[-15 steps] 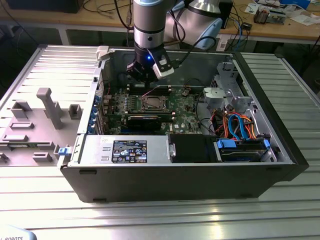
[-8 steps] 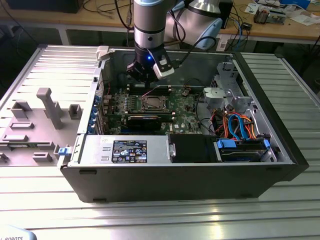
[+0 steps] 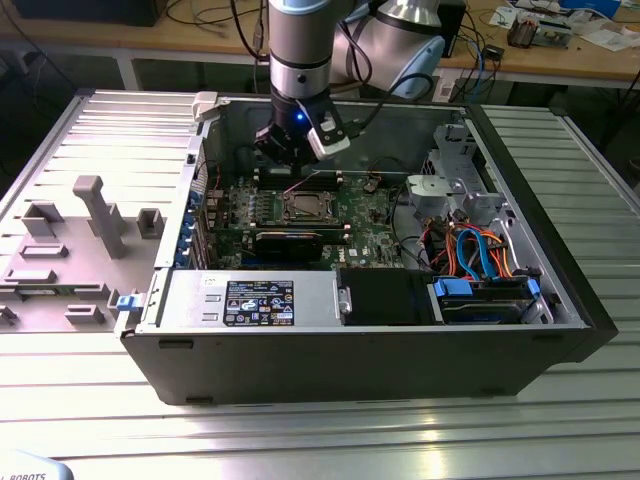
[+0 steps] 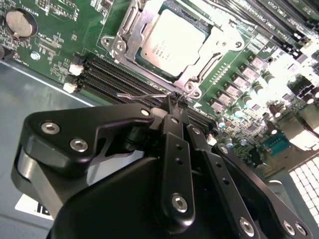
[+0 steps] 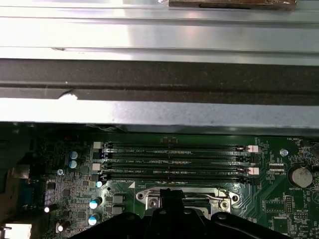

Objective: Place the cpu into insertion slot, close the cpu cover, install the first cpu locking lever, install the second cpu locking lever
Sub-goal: 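Install the first cpu locking lever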

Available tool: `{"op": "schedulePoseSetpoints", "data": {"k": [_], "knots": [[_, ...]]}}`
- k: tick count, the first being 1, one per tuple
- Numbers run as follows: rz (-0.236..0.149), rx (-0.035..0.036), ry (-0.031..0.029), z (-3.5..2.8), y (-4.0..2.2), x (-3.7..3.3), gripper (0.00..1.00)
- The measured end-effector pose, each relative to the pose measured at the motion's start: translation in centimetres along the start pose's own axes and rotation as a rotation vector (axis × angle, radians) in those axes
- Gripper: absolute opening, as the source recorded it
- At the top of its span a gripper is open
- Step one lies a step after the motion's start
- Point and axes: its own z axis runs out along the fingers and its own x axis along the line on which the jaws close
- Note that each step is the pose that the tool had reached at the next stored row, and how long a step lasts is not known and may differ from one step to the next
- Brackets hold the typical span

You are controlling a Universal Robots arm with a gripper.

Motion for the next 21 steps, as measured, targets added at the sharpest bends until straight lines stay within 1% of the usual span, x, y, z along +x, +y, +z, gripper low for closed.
{"op": "schedulePoseSetpoints", "data": {"k": [7, 18, 19, 20, 21], "knots": [[0.000, -0.0003, -0.0004, 0.23, -0.01, -0.07, 0.11], [0.000, -0.0005, -0.0004, 0.25, -0.02, -0.09, 0.11], [0.000, -0.0057, -0.0008, 0.28, -0.02, -0.12, 0.11], [0.000, -0.0155, -0.0008, 0.28, -0.02, -0.13, 0.11], [0.000, -0.0184, -0.0007, 0.29, -0.02, -0.13, 0.11]]}}
